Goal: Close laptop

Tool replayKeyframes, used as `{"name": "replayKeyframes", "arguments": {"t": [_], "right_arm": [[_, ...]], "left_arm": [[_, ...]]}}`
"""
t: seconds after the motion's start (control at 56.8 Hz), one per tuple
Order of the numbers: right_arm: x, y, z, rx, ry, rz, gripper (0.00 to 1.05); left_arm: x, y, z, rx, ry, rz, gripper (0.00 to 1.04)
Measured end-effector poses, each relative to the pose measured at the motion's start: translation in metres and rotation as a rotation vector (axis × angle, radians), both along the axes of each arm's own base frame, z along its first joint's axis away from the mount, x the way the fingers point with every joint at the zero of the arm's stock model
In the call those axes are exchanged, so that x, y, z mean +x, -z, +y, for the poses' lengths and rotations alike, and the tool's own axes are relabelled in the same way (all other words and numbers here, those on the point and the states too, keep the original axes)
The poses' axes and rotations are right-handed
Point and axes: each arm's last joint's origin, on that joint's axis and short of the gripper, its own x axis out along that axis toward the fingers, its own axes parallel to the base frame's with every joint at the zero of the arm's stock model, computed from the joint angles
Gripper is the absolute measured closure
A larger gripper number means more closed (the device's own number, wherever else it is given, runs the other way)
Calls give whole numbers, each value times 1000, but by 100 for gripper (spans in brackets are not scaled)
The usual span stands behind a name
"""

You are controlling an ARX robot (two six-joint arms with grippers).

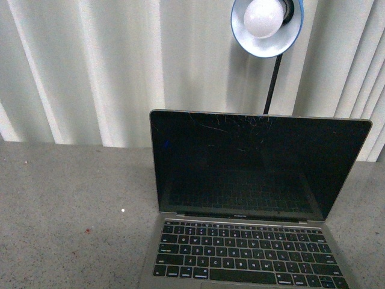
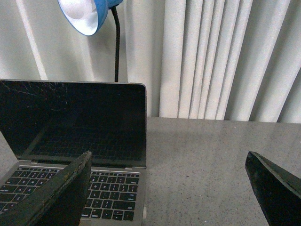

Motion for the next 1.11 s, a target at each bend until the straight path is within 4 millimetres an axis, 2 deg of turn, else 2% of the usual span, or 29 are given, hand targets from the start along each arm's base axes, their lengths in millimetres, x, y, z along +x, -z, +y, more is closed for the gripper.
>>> {"name": "replayKeyframes", "arguments": {"t": [1.109], "right_arm": [[0,0,0,0,0,0,7]], "left_arm": [[0,0,0,0,0,0,7]]}}
